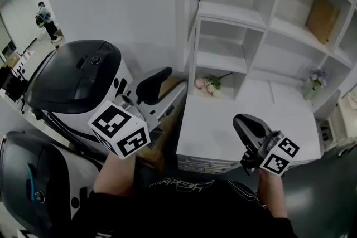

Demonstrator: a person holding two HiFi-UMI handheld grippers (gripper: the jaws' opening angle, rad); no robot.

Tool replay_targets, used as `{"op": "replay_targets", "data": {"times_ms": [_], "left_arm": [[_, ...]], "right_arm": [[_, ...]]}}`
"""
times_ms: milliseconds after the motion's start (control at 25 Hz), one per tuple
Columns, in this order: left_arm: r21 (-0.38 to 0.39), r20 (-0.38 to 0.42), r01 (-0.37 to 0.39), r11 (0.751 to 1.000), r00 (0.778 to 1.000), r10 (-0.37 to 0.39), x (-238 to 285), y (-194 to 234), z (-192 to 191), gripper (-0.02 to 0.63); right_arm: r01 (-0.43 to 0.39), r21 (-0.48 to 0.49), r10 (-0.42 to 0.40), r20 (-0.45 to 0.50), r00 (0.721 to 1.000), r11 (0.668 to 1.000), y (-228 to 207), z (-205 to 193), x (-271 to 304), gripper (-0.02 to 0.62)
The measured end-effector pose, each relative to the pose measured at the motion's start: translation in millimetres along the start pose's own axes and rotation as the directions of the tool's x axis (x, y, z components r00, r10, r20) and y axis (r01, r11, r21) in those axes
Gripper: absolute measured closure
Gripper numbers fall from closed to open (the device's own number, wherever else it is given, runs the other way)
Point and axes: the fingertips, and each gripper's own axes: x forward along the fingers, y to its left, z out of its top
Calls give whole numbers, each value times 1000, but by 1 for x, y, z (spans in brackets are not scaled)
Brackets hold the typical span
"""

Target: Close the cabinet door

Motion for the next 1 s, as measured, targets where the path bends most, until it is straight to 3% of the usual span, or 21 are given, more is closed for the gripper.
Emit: {"op": "replay_targets", "data": {"times_ms": [200, 440, 1000], "left_arm": [[17, 14, -71, 997, 997, 71, 16, 4, 13, 414], [59, 22, -134, 989, 991, 133, 30, 5, 25, 416], [100, -5, -256, 962, 966, 258, 42, 6, 27, 482]], "right_arm": [[-68, 31, 67, 14, 998, 997, -22, 16, -3, 540], [-133, -12, 133, 5, 991, 991, -37, 41, -13, 540], [-190, 14, 190, 21, 982, 982, -75, 57, -44, 540]]}}
